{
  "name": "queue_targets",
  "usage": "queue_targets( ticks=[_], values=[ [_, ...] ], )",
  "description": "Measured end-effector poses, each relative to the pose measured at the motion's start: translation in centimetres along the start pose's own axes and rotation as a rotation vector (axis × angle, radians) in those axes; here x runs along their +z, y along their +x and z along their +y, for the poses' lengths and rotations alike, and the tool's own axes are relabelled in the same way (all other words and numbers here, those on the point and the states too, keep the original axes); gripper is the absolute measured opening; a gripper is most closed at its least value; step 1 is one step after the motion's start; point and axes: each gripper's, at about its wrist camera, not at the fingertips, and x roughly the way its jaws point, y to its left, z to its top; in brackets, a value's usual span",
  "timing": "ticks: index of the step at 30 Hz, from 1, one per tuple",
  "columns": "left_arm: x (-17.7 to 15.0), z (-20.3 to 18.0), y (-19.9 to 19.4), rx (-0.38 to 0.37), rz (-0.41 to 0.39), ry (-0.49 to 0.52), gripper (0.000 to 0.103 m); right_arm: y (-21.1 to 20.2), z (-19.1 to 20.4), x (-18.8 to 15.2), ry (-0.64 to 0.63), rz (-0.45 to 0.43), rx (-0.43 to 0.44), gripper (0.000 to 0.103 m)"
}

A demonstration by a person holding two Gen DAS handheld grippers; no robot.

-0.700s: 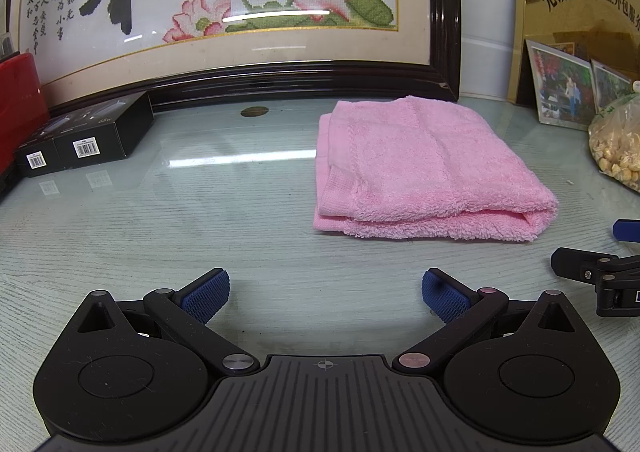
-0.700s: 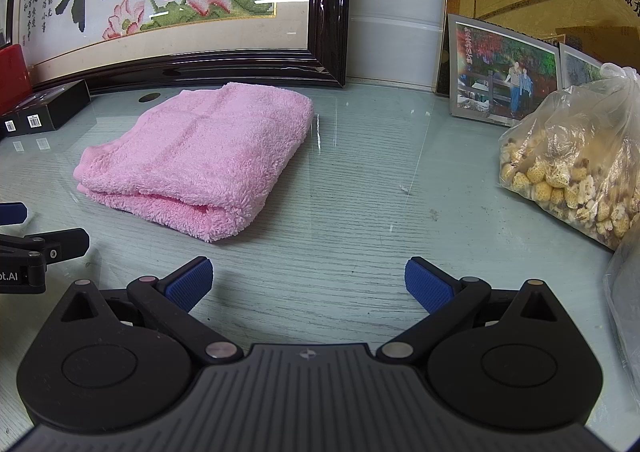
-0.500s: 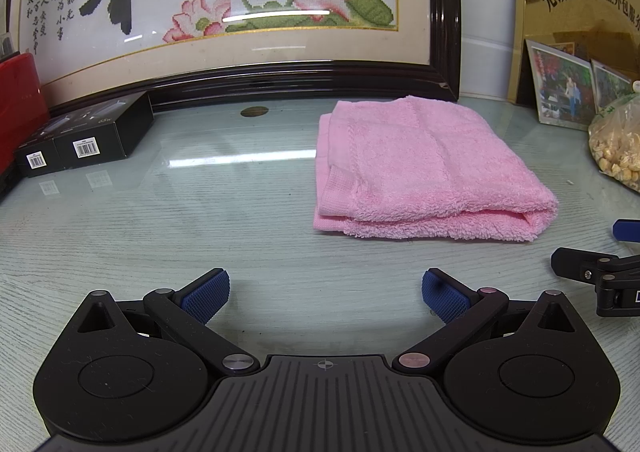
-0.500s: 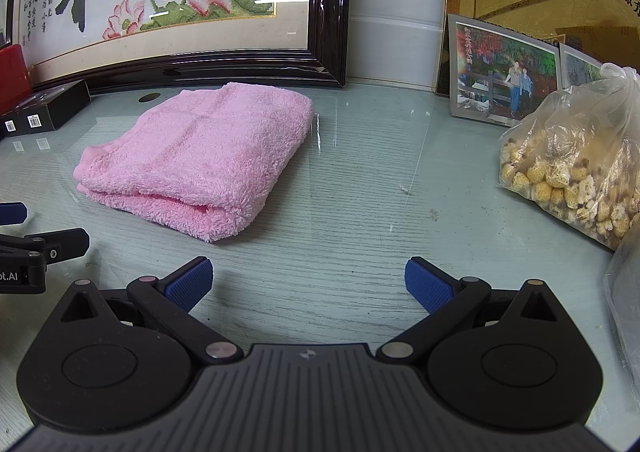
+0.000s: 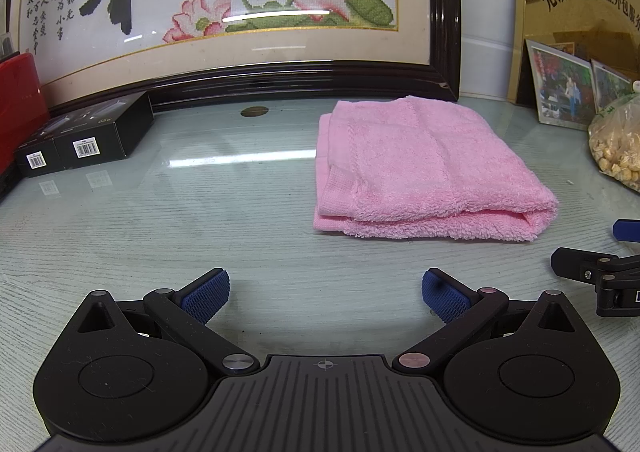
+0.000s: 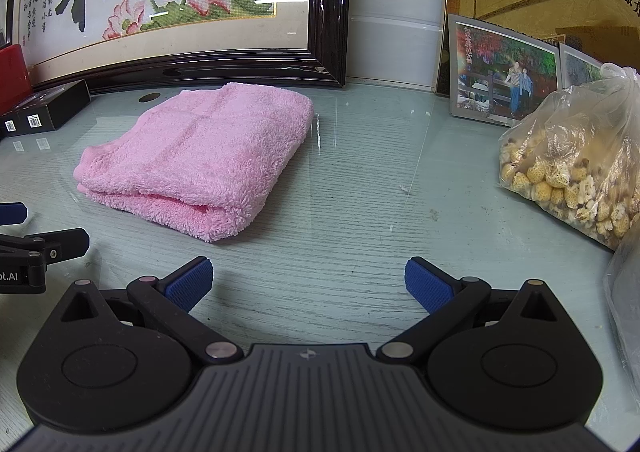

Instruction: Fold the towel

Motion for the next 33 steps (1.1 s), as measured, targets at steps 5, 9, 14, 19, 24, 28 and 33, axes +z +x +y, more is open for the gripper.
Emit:
queue_targets(
  ticks=[5,9,14,19,24,28,33],
  values=[
    [0.0,0.1,0.0,0.0,0.0,0.0,0.103,0.0,0.0,0.0,0.0,0.0,0.0,0.103],
    [-0.1,0.3,0.0,0.0,0.0,0.0,0.103,0.0,0.0,0.0,0.0,0.0,0.0,0.103],
    [-0.2,0.8,0.0,-0.002,-0.001,-0.002,0.103,0.0,0.0,0.0,0.0,0.0,0.0,0.103],
    [-0.3,1.1,0.0,-0.004,-0.003,0.005,0.103,0.0,0.0,0.0,0.0,0.0,0.0,0.103],
    [-0.2,1.6,-0.5,0.035,-0.046,-0.012,0.103,0.0,0.0,0.0,0.0,0.0,0.0,0.103],
    [-0.2,1.8,-1.5,0.065,-0.126,-0.012,0.103,0.0,0.0,0.0,0.0,0.0,0.0,0.103],
    [-0.1,1.8,-2.3,0.095,-0.2,-0.005,0.103,0.0,0.0,0.0,0.0,0.0,0.0,0.103]
  ],
)
